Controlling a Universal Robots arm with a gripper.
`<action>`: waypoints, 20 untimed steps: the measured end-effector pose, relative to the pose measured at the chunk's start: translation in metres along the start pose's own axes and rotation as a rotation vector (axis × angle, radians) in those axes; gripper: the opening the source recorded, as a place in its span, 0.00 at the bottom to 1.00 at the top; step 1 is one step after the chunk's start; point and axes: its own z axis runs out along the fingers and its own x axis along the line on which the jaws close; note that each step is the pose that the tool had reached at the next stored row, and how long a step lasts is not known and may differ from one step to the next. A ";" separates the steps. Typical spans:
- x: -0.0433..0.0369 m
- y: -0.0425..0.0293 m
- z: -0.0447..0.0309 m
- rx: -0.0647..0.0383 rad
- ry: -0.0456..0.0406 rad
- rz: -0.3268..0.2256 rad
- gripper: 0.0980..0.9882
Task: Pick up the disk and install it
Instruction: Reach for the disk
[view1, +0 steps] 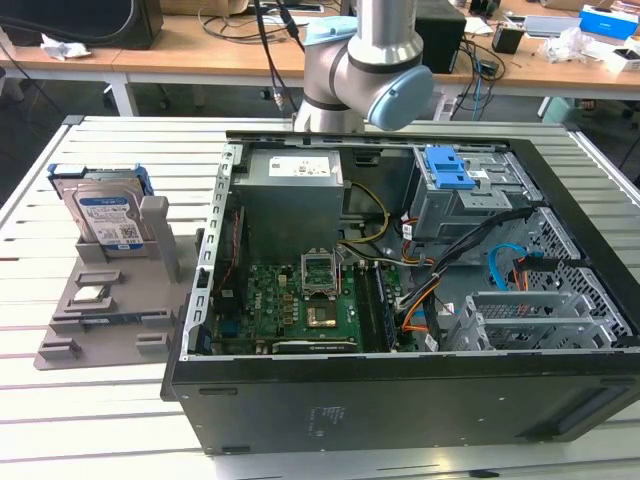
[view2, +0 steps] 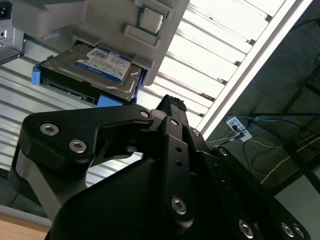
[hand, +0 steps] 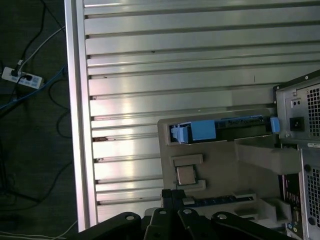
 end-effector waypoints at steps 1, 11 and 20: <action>0.0020 -0.0001 -0.0001 0.000 0.0000 0.000 0.01; 0.0148 -0.0011 -0.0004 0.000 0.0000 0.000 0.01; 0.0261 -0.0020 -0.0007 0.000 0.0000 0.000 0.01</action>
